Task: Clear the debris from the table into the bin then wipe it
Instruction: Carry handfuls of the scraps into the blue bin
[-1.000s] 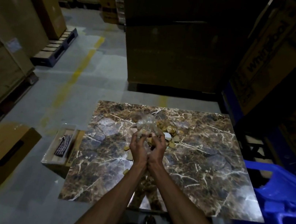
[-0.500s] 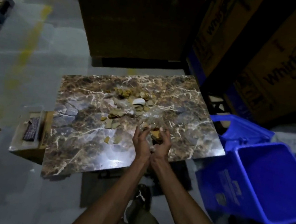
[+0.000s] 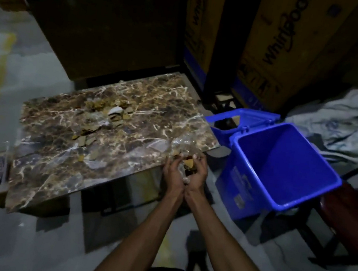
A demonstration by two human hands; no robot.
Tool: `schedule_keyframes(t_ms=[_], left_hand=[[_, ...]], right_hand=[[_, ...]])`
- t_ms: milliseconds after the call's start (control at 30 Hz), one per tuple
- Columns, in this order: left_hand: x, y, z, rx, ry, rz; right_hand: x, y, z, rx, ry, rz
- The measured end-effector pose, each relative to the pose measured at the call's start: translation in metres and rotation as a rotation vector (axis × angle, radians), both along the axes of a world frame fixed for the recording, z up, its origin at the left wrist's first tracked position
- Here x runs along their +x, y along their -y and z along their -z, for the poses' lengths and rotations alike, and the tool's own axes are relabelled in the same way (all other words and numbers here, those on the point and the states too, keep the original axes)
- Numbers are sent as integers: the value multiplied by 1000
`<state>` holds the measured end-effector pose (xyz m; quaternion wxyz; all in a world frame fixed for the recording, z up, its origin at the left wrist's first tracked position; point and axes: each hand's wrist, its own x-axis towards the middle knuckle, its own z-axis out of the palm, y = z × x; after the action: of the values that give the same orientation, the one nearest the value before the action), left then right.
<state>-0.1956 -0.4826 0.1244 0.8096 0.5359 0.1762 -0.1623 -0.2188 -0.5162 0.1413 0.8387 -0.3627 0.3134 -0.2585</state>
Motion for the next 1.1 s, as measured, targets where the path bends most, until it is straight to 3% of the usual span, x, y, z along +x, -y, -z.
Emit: schedule_keyframes(t_ms=[133,400,667,900,1100], left_hand=[[-75,79,-3,-11,19,70],[-156,209,-4,54,84,313],[-181,327,32,-26,-74,460],[-185,427,75,5,-176,430],[-148,472,85,103,-217,471]], right_hand=[[-74,82,22,-27,-136,53],[-163,207,23,79,-102,331],[-195,321,55,76,-247,484],[-205,434,87,40,-430,464],[-191,497,107,-23,-634,214]])
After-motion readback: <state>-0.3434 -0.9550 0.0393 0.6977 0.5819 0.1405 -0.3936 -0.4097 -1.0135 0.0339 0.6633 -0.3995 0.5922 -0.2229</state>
